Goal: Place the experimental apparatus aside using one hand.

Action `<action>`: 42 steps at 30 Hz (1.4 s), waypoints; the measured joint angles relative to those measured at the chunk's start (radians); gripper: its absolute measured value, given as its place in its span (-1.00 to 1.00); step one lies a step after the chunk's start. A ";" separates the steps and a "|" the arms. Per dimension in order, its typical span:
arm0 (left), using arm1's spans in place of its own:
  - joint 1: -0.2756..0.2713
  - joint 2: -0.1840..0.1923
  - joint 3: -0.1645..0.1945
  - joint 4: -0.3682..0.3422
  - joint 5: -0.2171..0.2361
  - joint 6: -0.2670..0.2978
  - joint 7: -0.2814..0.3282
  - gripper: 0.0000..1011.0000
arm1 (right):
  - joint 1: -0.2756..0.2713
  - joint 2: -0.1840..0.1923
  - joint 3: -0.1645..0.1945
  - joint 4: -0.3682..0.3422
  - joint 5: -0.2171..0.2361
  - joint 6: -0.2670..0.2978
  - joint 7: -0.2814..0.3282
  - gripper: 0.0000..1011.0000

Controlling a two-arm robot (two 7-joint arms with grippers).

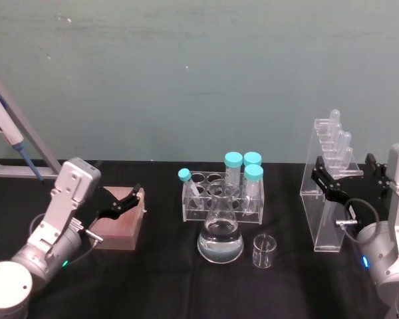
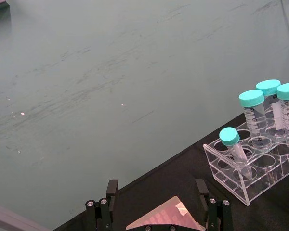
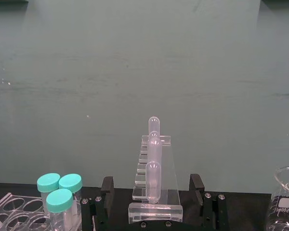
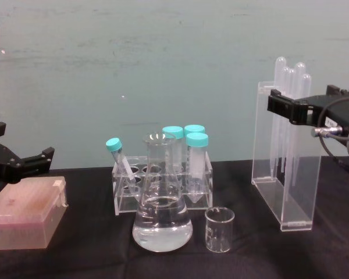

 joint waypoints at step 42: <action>0.000 0.000 0.000 0.000 0.000 0.000 0.000 0.98 | 0.056 -0.052 0.068 0.073 -0.039 0.025 0.101 0.98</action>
